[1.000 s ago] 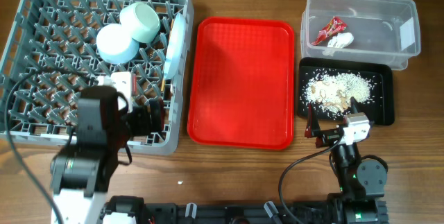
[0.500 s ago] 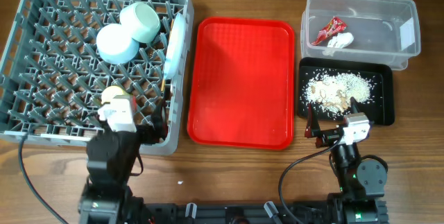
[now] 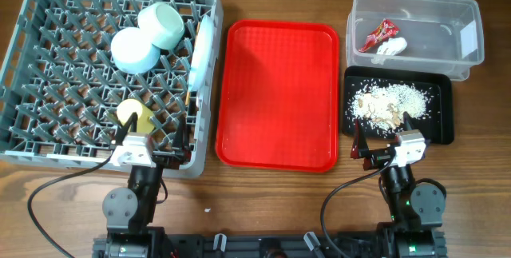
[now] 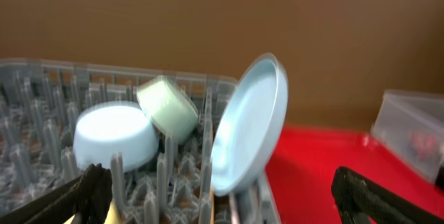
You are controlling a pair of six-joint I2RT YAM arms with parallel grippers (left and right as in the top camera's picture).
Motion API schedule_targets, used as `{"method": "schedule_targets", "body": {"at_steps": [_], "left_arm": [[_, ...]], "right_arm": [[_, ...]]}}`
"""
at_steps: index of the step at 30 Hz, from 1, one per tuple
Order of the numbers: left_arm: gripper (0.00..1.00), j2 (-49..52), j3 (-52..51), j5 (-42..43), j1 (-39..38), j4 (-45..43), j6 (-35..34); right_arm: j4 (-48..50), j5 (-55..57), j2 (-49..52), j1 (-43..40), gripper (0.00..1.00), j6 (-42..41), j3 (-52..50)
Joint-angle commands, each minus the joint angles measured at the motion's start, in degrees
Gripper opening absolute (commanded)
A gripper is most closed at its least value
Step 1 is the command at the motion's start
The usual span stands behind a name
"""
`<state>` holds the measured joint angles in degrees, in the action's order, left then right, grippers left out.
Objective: Sort waste into correct bins and load items into the dishwasher rack
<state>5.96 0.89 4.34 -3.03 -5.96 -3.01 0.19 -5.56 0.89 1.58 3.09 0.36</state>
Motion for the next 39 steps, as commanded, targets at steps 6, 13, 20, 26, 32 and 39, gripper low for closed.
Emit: {"method": "schedule_targets", "body": {"at_steps": [6, 13, 20, 26, 32, 39], "left_arm": [[1.00, -5.8, -0.6, 0.1, 0.3, 10.2, 2.4], [1.00, -5.8, -0.6, 0.1, 0.3, 10.1, 2.4], [1.00, -5.8, -0.6, 0.1, 0.3, 10.1, 2.4], [1.00, -5.8, -0.6, 0.1, 0.3, 10.1, 2.4], [1.00, -5.8, -0.6, 0.1, 0.3, 10.1, 2.4], [1.00, -5.8, -0.6, 0.1, 0.3, 10.1, 2.4]], "right_arm": [[0.2, -0.9, -0.6, -0.1, 1.00, -0.5, -0.1], [0.2, -0.9, -0.6, -0.1, 1.00, -0.4, -0.1], [0.2, -0.9, -0.6, -0.1, 1.00, -0.5, -0.1], [0.2, -0.9, -0.6, -0.1, 1.00, -0.5, -0.1], [0.2, -0.9, -0.6, -0.1, 1.00, -0.5, -0.1], [0.2, -0.9, -0.6, -0.1, 1.00, -0.5, -0.1]]}}
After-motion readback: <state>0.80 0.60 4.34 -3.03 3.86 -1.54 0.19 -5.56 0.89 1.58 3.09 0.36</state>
